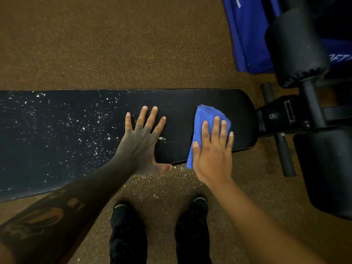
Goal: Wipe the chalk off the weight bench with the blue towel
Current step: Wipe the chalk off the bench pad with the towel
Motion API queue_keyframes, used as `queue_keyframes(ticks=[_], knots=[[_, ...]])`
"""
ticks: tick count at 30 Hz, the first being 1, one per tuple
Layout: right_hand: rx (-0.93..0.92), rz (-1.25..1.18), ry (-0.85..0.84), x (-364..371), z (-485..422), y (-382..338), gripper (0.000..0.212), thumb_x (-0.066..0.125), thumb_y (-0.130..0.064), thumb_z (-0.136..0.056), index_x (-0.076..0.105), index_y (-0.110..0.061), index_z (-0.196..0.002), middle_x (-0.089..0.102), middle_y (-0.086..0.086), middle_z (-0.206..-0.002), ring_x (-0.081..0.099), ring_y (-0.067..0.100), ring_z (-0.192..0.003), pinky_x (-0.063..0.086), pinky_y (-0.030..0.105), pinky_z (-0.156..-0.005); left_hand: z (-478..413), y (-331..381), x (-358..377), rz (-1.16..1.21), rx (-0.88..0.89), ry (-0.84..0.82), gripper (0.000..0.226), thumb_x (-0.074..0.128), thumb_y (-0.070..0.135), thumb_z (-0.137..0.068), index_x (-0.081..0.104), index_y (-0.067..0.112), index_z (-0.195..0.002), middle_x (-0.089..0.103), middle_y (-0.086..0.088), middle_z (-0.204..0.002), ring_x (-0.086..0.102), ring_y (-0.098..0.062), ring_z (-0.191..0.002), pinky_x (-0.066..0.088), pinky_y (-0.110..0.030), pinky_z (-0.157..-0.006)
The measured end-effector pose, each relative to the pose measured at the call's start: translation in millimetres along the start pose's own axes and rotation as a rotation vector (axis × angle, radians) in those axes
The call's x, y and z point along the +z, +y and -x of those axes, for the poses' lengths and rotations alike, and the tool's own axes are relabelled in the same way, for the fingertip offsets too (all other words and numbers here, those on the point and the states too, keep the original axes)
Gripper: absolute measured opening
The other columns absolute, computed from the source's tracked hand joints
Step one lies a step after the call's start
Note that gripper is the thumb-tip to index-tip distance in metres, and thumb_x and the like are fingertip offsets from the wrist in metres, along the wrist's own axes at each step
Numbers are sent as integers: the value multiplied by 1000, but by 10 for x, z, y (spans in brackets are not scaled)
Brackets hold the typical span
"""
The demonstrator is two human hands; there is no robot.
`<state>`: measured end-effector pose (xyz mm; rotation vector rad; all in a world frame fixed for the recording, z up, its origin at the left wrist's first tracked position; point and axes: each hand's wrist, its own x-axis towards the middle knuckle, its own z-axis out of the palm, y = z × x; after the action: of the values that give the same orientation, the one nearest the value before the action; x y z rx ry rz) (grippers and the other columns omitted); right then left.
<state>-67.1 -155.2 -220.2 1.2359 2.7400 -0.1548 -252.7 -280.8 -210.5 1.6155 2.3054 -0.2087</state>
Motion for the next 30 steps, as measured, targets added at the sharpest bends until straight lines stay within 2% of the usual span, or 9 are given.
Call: queue_keyframes(ticks=[5, 9, 13, 14, 18, 23, 27, 28, 30], knots=[[-279, 9, -72, 70, 171, -98, 66, 18, -48, -102, 5, -16, -158, 0, 12, -166, -7, 30, -153, 9, 56, -122, 7, -15, -3, -4, 14, 4, 142, 23, 105, -51, -11, 15, -155, -23, -17, -163, -20, -38, -150, 2, -69, -116], [26, -23, -18, 14, 88, -125, 65, 15, -47, -102, 10, -13, -158, 2, 15, -166, -3, 33, -153, 9, 56, -122, 25, -60, 3, -13, 23, -1, 144, 22, 107, -49, -13, 15, -155, -24, -16, -162, -22, -38, -149, 0, -68, -117], [-342, -2, -79, 28, 179, -340, 65, 18, -47, -103, 6, -15, -158, 1, 12, -166, -5, 31, -153, 7, 56, -122, 67, -64, -8, 5, -4, 22, 145, 21, 107, -49, -8, 12, -155, -19, -17, -163, -19, -38, -150, -1, -69, -117], [-363, 12, -82, 7, 109, -293, 64, 19, -47, -103, 6, -17, -158, 1, 11, -167, -5, 30, -153, 7, 55, -122, 78, -56, -9, 7, -23, 25, 146, 22, 107, -49, -9, 11, -155, -19, -17, -164, -19, -38, -150, -1, -69, -117], [-132, -17, -59, -32, -138, -281, 65, 18, -47, -102, 5, -16, -158, -2, 14, -166, -8, 32, -153, 5, 53, -123, 143, -32, 11, 9, -116, 23, 147, 24, 106, -48, -14, 9, -153, -21, -17, -163, -20, -38, -150, -1, -69, -116], [-427, 45, -89, -73, -197, -263, 65, 21, -47, -101, 10, -16, -158, 4, 12, -166, -2, 31, -153, 11, 55, -122, 197, -16, 53, 47, -172, 15, 146, 23, 105, -49, -14, 9, -153, -22, -17, -163, -20, -38, -150, 1, -69, -117], [-206, -6, -70, -110, -384, -306, 66, 20, -46, -102, 7, -14, -158, 0, 15, -166, -5, 32, -153, 5, 53, -123, 208, -35, 67, 76, -162, 17, 146, 24, 105, -50, -13, 10, -154, -22, -16, -163, -21, -38, -150, 0, -68, -117], [-239, -7, -75, -102, -351, -382, 67, 19, -46, -102, 6, -13, -158, -2, 16, -166, -7, 33, -153, 4, 54, -123, 209, -37, 69, 78, -158, 17, 145, 23, 105, -50, -12, 10, -154, -22, -16, -163, -20, -38, -150, 0, -68, -117], [-459, 39, -95, -85, -261, -457, 66, 20, -46, -102, 8, -12, -158, -1, 15, -166, -6, 33, -153, 6, 55, -122, 219, -46, 70, 88, -147, 14, 145, 22, 105, -50, -11, 10, -154, -21, -16, -163, -20, -37, -150, 0, -69, -117]])
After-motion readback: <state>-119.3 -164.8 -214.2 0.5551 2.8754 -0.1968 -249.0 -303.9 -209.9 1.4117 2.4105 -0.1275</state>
